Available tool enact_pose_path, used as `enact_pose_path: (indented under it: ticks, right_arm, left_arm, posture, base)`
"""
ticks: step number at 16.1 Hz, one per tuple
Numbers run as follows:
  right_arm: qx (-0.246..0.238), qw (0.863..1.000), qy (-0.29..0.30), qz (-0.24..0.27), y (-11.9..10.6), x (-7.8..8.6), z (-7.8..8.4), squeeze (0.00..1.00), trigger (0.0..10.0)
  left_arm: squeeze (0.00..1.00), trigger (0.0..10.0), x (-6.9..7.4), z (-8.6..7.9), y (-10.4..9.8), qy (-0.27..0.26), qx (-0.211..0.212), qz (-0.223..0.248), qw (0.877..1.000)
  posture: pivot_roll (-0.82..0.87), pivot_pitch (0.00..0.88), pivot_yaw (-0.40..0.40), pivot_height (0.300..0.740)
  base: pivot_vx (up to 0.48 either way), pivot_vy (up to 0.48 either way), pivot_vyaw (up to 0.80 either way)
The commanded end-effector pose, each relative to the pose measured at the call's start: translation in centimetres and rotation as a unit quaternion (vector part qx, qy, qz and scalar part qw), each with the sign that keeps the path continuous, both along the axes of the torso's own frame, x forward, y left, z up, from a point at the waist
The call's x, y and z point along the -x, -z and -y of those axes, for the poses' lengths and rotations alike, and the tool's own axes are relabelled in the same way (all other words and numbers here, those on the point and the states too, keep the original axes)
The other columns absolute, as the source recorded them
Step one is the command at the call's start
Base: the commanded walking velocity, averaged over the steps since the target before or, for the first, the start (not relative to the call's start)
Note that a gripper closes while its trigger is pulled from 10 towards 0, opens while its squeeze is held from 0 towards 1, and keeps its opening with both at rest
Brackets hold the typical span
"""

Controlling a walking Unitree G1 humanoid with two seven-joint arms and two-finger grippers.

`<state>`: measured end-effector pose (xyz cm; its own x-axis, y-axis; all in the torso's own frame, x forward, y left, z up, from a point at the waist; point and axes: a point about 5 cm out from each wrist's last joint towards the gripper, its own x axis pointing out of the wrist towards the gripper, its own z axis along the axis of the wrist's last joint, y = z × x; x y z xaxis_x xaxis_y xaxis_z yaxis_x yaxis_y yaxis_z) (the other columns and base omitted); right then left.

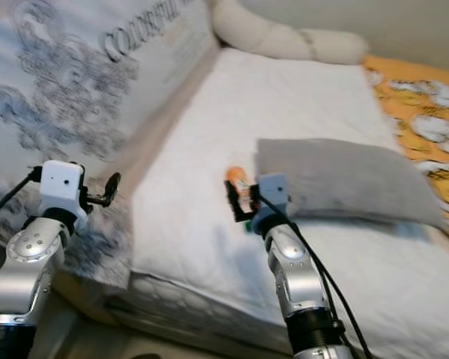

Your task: Clean up the room

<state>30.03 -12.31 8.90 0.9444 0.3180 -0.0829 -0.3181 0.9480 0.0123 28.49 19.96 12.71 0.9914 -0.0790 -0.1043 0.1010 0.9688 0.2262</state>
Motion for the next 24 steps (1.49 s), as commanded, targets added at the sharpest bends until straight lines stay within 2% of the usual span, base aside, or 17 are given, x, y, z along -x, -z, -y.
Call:
enact_pose_path:
  ticks: [1, 7, 9, 10, 11, 13, 14, 15, 20, 23, 24]
  right_arm:
    - [0.021, 1.0, -0.02, -0.009, 0.2, 0.2, 0.6, 1.0, 10.0]
    - [0.006, 0.999, -0.034, -0.012, -0.9, -0.2, 0.2, 1.0, 10.0]
    - [0.023, 0.998, -0.018, -0.05, -0.5, -1.1, 0.4, 1.0, 10.0]
    - [0.028, 0.996, -0.012, -0.085, 0.0, -1.9, 0.4, 1.0, 10.0]
    - [0.027, 0.995, -0.011, -0.093, 0.0, -2.1, 0.3, 1.0, 10.0]
    - [0.054, 0.989, -0.047, -0.131, 0.5, -3.4, -0.4, 1.0, 10.0]
    - [0.068, 0.986, -0.046, -0.145, 0.7, -4.0, -0.4, 0.33, 10.0]
    - [0.075, 0.983, -0.045, -0.16, 0.8, -4.7, -0.4, 0.0, 10.0]
    - [0.119, 0.979, 0.027, -0.16, -0.3, -7.2, 1.0, 0.0, 10.0]
    - [0.117, 0.976, 0.045, -0.178, 0.2, -7.2, 1.5, 0.0, 10.0]
    - [0.116, 0.974, 0.058, -0.186, 0.5, -7.0, 1.8, 0.0, 10.0]
  left_arm:
    - [0.0, 10.0, 0.1, 1.4, 0.1, 0.04, -0.005, -0.008, 0.999]
    - [0.0, 10.0, 0.3, 1.8, -0.2, 0.078, -0.029, -0.015, 0.996]
    - [0.0, 10.0, 0.1, 1.7, -0.5, 0.081, -0.042, -0.006, 0.996]
    - [0.0, 10.0, -0.2, 1.7, -0.6, 0.086, -0.047, -0.008, 0.995]
    - [0.0, 10.0, -0.2, 1.7, -0.6, 0.089, -0.05, -0.009, 0.995]
    - [0.0, 10.0, -0.5, 1.9, -0.4, 0.115, -0.056, -0.028, 0.991]
    - [0.0, 10.0, -0.5, 2.3, -0.4, 0.14, -0.059, -0.034, 0.988]
    - [0.0, 10.0, -0.4, 2.7, -0.4, 0.161, -0.061, -0.037, 0.984]
    - [0.0, 10.0, -0.9, 3.1, -0.8, 0.166, -0.059, -0.045, 0.983]
    - [0.0, 10.0, 0.0, 3.5, -0.8, 0.216, -0.052, -0.077, 0.972]
    - [0.0, 10.0, 1.0, 3.8, -1.0, 0.26, -0.049, -0.098, 0.959]
  posture:
    - [-0.02, 0.0, -0.015, 0.74]
    - [-0.02, 0.0, -0.015, 0.74]
    - [-0.01, 0.0, -0.019, 0.74]
    - [0.0, 0.0, -0.029, 0.74]
    - [0.0, 0.0, -0.029, 0.74]
    - [0.01, 0.0, -0.025, 0.74]
    - [0.01, 0.0, -0.024, 0.74]
    - [0.01, 0.0, -0.021, 0.74]
    - [0.05, 0.0, -0.016, 0.74]
    - [0.07, 0.0, -0.015, 0.74]
    - [0.08, 0.0, -0.014, 0.74]
  base:
    - [0.0, 0.0, 0.0]
    - [0.0, 0.0, 0.0]
    - [0.0, 0.0, 0.0]
    - [0.0, 0.0, 0.0]
    - [0.0, 0.0, 0.0]
    - [0.0, 0.0, 0.0]
    - [0.0, 0.0, 0.0]
    - [0.0, 0.0, 0.0]
    - [0.0, 0.0, 0.0]
    - [0.0, 0.0, 0.0]
    - [0.0, 0.0, 0.0]
